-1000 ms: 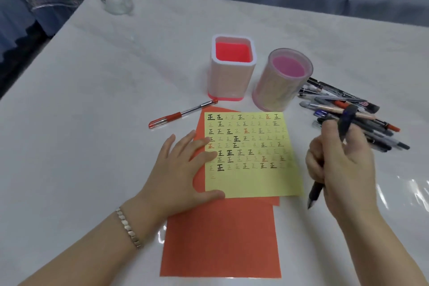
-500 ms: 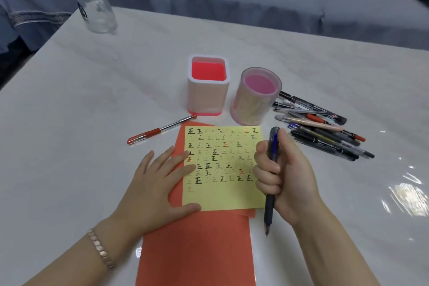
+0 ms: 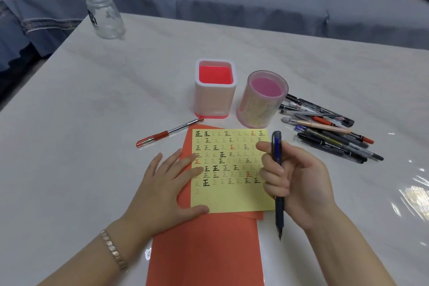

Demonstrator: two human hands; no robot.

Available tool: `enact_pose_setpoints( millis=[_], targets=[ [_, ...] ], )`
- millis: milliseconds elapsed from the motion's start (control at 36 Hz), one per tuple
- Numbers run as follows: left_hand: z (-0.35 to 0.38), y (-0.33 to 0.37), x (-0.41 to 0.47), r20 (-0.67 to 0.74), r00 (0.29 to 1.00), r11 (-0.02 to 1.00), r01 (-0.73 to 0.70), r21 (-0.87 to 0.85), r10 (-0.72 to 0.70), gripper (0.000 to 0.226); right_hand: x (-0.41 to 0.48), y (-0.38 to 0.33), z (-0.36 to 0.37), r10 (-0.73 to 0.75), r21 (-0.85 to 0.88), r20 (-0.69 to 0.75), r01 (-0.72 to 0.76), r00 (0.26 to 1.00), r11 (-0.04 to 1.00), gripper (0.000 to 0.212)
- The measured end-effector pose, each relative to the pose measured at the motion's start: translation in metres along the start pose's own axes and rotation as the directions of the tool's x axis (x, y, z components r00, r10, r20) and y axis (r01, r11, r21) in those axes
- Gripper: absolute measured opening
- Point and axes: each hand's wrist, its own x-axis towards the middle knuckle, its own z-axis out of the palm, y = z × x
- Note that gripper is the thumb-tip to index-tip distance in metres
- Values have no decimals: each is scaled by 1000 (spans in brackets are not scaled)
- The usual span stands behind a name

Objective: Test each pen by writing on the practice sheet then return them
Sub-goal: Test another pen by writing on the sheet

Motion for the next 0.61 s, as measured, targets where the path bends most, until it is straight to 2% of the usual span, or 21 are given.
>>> enact_pose_setpoints(
  millis=[167,389,528,611],
  targets=[
    [0,0,0,-6,1000,1000,-2,3,2,70,-2,-4,2,72,-47,10,-71,997,996,42],
    [1,0,0,-3,1000,1000,-4,16,4,71,0,-4,5,52,-61,-39,-55,998,997,41],
    [0,0,0,0,1000,1000,0,12,0,71,0,-2,10,90,-77,-90,-97,992,992,31],
    [0,0,0,-5,1000,1000,-1,9,1,70,2,0,12,129,-29,-123,-134,984,991,23]
  ],
)
